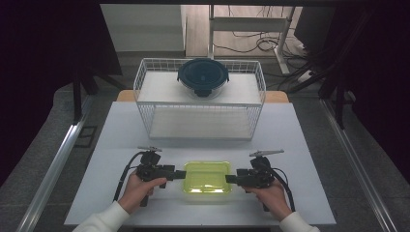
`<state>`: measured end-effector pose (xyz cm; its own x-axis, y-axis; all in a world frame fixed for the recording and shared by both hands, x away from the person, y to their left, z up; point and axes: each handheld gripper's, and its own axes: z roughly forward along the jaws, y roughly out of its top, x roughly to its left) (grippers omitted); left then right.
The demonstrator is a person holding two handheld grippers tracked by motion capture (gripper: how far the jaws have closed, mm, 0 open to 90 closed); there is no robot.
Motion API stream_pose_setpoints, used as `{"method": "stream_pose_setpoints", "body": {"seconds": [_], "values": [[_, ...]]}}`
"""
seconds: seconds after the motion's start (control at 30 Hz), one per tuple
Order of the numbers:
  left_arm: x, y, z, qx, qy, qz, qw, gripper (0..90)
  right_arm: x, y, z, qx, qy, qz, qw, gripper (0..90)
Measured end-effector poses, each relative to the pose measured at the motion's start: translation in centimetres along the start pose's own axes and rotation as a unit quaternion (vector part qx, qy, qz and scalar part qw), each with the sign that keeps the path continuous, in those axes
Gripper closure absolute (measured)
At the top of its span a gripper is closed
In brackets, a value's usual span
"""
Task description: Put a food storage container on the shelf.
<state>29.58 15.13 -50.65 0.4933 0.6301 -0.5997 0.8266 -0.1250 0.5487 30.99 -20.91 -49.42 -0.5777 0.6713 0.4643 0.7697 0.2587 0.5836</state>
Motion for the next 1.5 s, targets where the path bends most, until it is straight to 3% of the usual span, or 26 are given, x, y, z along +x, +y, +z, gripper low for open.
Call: {"method": "stream_pose_setpoints", "body": {"seconds": [0.13,0.57,0.8,0.93,1.2,1.5], "values": [[0.1,0.1,0.7,0.008,-0.015,-0.010,0.9998,28.9,-0.6,0.3,0.4,-0.004,0.008,0.028,0.9996,35.8],[0.1,-0.2,1.7,0.033,-0.054,-0.027,0.9976,43.9,-0.6,0.1,1.3,0.016,0.046,0.056,0.9972,50.9],[-0.2,-0.4,1.9,0.037,-0.045,-0.034,0.9977,52.7,-0.5,0.0,1.3,0.023,0.051,0.063,0.9965,59.5],[-0.2,-0.6,1.6,0.028,-0.048,-0.045,0.9974,61.5,-0.7,-0.2,1.0,0.020,0.047,0.070,0.9962,70.4],[-0.9,-1.0,1.0,0.013,-0.042,-0.039,0.9983,73.8,-0.5,-0.6,0.3,0.003,0.053,0.098,0.9938,75.8],[-1.3,-1.1,0.6,0.007,-0.043,-0.028,0.9986,78.1,-0.2,-0.7,-0.4,-0.013,0.049,0.087,0.9949,78.9]]}}
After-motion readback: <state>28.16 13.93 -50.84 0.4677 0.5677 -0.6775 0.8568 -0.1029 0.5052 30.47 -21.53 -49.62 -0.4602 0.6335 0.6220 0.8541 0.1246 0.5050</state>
